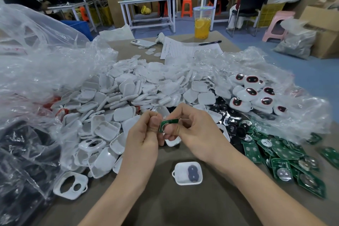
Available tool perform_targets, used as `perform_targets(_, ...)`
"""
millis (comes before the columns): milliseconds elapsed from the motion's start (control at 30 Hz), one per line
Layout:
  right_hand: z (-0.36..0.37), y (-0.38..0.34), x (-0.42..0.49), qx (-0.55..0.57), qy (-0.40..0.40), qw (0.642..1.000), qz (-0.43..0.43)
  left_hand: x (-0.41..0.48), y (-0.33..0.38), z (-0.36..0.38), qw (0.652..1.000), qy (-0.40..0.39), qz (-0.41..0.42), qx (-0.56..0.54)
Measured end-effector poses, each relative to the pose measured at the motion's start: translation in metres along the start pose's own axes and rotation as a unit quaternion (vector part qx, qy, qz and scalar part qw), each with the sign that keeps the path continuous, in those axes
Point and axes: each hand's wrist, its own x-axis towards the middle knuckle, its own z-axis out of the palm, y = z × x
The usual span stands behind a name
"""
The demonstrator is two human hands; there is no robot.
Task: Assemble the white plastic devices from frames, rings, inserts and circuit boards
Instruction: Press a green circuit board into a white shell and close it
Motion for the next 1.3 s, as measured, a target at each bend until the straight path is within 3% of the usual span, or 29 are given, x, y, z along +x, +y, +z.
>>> perform_targets(267,-0.011,-0.002,0.003,0.073,0.057,0.996,0.016,0.008,-0.002,-0.005,0.998,0.026,-0.017,-0.052)
perform_targets(500,-0.023,-0.007,0.005,0.14,0.128,0.981,0.031,0.022,0.005,-0.014,0.999,0.027,-0.03,-0.011)
perform_targets(633,-0.024,-0.005,0.005,0.147,0.131,0.98,0.035,0.084,0.04,-0.018,0.998,0.05,0.004,-0.028)
perform_targets(800,-0.021,-0.006,0.003,0.126,0.119,0.984,0.042,0.162,0.079,-0.034,0.995,0.062,-0.021,0.08)
perform_targets(1000,-0.024,-0.008,0.004,0.126,0.117,0.985,0.03,0.092,0.046,-0.05,0.967,0.133,0.131,0.173)
perform_targets(1133,-0.021,-0.009,0.003,0.107,0.103,0.989,0.021,0.035,0.019,-0.027,0.976,0.093,0.143,0.138)
perform_targets(1300,-0.019,-0.007,0.003,0.128,0.085,0.988,0.026,0.01,0.005,-0.004,0.996,-0.03,0.056,0.063)
